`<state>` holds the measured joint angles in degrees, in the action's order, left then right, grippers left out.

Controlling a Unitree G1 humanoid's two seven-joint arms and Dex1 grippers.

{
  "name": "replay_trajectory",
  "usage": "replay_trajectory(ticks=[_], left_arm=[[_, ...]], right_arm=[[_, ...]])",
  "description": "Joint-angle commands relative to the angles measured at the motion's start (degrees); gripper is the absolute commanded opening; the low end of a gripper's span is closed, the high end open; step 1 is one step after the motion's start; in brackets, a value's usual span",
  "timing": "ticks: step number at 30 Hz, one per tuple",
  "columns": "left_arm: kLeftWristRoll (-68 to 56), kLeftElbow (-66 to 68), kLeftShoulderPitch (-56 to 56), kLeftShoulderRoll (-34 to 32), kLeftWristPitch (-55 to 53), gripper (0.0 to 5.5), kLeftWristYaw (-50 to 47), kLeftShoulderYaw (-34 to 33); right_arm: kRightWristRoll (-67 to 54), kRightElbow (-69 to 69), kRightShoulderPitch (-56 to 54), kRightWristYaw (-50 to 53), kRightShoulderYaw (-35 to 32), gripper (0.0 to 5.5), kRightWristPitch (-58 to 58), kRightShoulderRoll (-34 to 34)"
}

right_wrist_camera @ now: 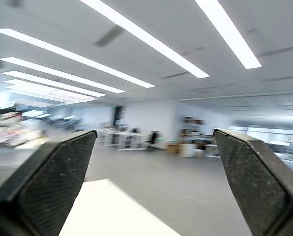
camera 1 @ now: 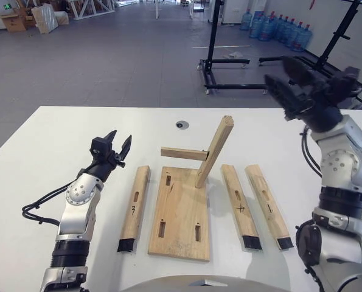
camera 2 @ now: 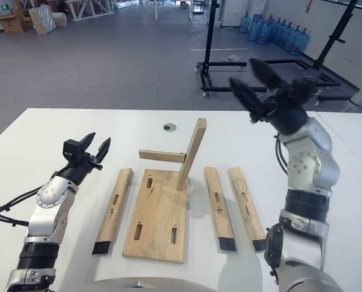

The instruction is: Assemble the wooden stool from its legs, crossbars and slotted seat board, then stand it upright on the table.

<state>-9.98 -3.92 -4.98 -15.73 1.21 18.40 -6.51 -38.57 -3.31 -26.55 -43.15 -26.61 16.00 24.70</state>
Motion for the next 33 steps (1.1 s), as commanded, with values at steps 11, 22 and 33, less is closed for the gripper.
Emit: replay_trajectory(ticks=[11,22,33], left_arm=[[-0.06,-19.95,7.72,5.60,-10.87,2.55,-13.45,-3.96],[0.40,-23.27,9.55,8.07,-13.32,2.55,-14.97,-0.76],[1.08,-20.17,8.45,8.44,-11.78,3.29,-14.37,0.29]], right_arm=[[23.33,-33.67,46.38,36.99,14.15,4.37,28.05,-10.53],[20.90,-32.77,47.81,35.42,13.13,4.09,48.52,-7.40],[21.16,-30.12,46.33,34.98,13.84,2.24,50.60,-6.85]])
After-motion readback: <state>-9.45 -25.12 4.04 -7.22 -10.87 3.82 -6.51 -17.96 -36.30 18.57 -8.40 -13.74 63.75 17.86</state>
